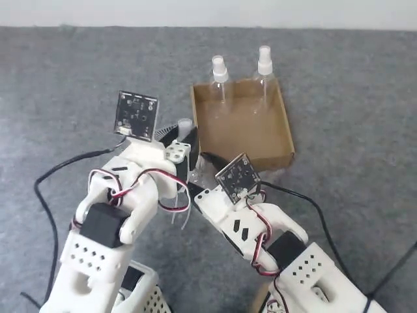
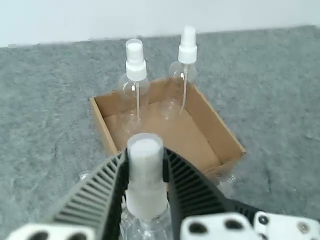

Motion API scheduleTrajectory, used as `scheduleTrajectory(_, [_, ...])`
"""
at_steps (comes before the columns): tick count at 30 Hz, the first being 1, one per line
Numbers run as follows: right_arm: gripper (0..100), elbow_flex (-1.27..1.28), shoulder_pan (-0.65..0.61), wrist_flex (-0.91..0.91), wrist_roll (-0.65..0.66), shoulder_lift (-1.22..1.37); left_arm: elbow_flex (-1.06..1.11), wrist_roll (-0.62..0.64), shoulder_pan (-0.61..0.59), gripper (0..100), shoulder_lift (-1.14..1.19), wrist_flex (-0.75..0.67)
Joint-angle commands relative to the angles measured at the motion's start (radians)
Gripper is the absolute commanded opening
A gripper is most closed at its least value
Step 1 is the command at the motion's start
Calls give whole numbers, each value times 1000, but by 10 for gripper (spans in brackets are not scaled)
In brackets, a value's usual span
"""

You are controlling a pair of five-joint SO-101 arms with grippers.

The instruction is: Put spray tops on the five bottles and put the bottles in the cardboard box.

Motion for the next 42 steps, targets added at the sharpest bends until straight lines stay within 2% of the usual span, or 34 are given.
scheduleTrajectory(1, [6, -15, 35, -33, -14, -36, 8, -15, 5, 47, 0, 11])
scheduleTrajectory(5, [6, -12, 35, -33, -14, -36, -2, -15, 0, 111, 0, 12])
scheduleTrajectory(17, [6, -11, 31, -33, -14, -36, -200, -21, -3, 121, 0, 92])
scheduleTrajectory(20, [6, -11, 30, -33, -14, -36, -246, -21, -71, 129, 2, 84])
scheduleTrajectory(24, [6, -11, 30, -33, -14, -36, -321, -21, -201, 192, 6, 89])
scheduleTrajectory(28, [6, -11, 30, -33, -14, -36, -318, -25, -273, 172, 9, 74])
scheduleTrajectory(34, [6, -11, 28, -33, -14, -36, -208, -87, -152, 171, 9, 46])
scheduleTrajectory(38, [6, -11, 28, -33, -14, -36, -50, -103, -143, 170, 9, -86])
scheduleTrajectory(42, [6, -11, 28, -33, -14, -36, -2, -132, -140, 170, 5, -107])
